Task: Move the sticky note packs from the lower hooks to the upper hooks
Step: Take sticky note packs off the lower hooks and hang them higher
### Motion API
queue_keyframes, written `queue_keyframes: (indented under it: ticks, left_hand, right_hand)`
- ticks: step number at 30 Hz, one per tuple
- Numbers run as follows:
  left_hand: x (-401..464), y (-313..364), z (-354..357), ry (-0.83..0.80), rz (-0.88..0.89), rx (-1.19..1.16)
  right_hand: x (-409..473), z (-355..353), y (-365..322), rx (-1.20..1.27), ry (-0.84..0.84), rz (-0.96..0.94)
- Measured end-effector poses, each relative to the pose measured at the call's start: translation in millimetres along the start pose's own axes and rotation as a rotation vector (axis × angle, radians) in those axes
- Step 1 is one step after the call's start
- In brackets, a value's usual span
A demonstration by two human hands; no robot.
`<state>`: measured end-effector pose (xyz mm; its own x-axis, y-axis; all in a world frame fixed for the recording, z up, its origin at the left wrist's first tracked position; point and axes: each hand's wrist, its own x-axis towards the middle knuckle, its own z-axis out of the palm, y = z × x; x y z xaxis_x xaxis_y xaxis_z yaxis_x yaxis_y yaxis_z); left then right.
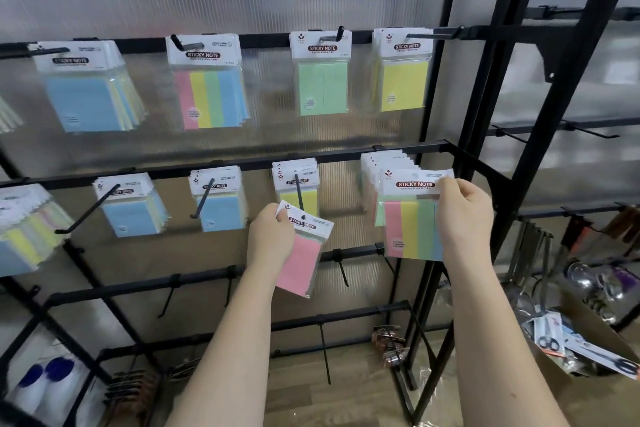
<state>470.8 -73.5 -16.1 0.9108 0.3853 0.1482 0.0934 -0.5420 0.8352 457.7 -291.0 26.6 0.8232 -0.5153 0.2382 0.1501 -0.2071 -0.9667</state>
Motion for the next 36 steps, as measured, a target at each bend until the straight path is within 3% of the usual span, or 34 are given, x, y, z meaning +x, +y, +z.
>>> queue_keyframes:
  ticks: [4, 13, 25, 29, 36]
  left_hand:
    - [-9, 6, -18, 0.004, 0.050, 0.014]
    - [-6, -11, -81, 0.184, 0.033, 0.039]
    - [37, -52, -196, 0.221, -0.040, 0.180]
    - [51, -66, -225, 0.223, -0.010, 0.170]
    - [62, -79, -249, 0.248, -0.044, 0.184]
  right_hand:
    - [-15, -2, -1, -0.015, -0.020, 0.001]
    - [-38, 16, -14, -0.015, -0.063, 0.005]
    - [-97, 119, -59, 0.029, -0.031, -0.199]
    - [-112, 156, -77, 0.157, 0.034, -0.254]
    - [-111, 195, -129, 0.393, -0.025, -0.278]
